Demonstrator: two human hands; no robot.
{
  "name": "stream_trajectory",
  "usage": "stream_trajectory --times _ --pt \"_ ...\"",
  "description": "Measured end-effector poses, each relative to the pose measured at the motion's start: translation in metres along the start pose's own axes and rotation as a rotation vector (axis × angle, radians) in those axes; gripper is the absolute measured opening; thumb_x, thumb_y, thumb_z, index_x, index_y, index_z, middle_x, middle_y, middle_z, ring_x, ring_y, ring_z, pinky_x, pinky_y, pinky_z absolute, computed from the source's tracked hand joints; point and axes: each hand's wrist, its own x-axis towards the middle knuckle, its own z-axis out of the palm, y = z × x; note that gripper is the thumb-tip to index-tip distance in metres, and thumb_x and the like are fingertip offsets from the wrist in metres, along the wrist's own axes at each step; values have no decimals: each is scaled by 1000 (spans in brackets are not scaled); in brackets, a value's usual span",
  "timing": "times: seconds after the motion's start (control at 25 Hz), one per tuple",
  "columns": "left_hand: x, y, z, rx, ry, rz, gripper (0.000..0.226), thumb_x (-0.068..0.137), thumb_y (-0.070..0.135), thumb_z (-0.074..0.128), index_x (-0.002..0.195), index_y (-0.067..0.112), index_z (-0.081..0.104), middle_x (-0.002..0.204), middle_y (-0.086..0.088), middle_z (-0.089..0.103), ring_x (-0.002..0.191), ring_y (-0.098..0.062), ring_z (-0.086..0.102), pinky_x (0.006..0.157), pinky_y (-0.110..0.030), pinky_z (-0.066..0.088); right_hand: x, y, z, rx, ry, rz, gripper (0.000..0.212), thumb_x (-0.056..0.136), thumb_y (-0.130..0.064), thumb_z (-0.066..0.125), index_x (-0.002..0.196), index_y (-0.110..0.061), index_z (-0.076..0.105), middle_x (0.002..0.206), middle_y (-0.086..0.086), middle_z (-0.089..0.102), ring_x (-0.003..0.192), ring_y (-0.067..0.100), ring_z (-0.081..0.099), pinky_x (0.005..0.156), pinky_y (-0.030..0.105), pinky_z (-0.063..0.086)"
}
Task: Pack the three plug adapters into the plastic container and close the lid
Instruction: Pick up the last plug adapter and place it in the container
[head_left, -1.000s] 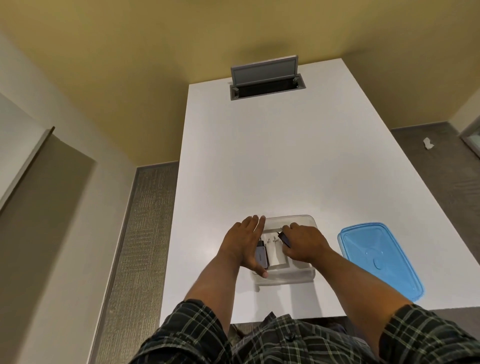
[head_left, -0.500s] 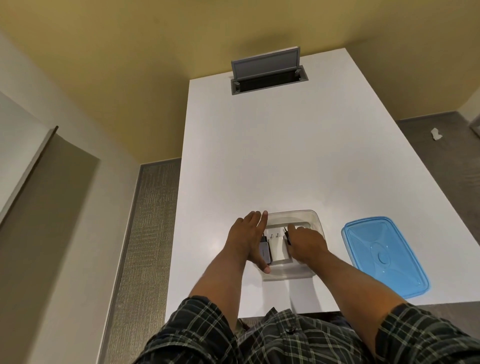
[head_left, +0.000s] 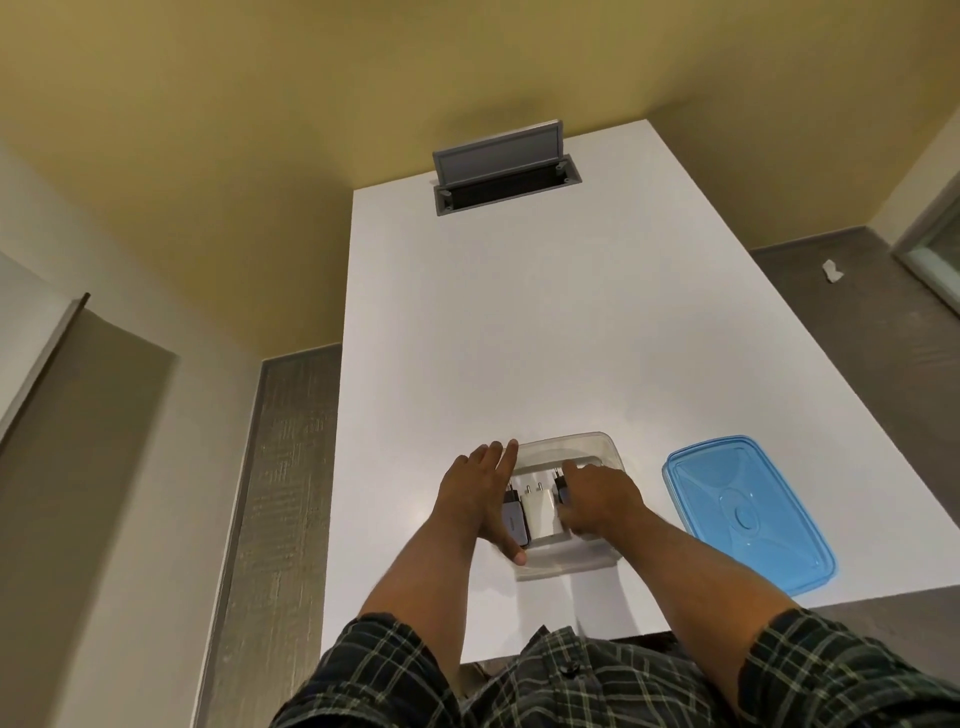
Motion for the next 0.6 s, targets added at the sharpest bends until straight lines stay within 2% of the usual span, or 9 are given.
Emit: stream_trajectory --times 0.12,0.24,0.32,0.4,0.52,0.6 --pt "1 4 -5 7 51 4 167 39 94 70 162 13 -8 157 -10 32 142 -28 34 114 -40 33 1 4 -12 -59 57 -53 28 90 -35 47 108 -18 59 103 6 71 93 30 68 72 36 49" --pt "9 14 -17 16 113 13 142 63 95 53 162 12 -6 167 -15 17 152 -31 22 119 -44 26 0 9 -28 -80 193 -102 19 93 -30 46 99 -20 60 94 3 71 81 30 69 63 35 46" --pt "19 23 -28 23 194 48 116 83 83 44 163 11 2 167 -15 19 152 -30 25 117 -43 30 -4 14 -37 -43 340 -107 11 92 -27 55 98 -21 63 91 0 68 67 30 68 55 35 51" --pt "30 36 -38 0 256 95 94 94 68 43 162 9 13 165 -13 26 147 -30 32 113 -43 34 -8 22 -47 9 460 -63 14 90 -22 66 103 -22 66 94 -2 65 55 30 64 46 34 51" --pt "49 65 -51 -9 250 183 76 97 49 50 158 10 26 159 -10 36 141 -30 40 110 -43 38 -15 48 -60 104 513 81 22 92 -21 64 114 -21 64 106 0 61 61 30 66 49 34 51" --pt "63 91 -58 46 231 287 62 95 41 57 146 11 41 145 -10 49 129 -32 50 100 -43 43 -22 72 -61 171 528 206 26 92 -21 63 118 -20 62 113 2 59 67 29 67 50 32 48"
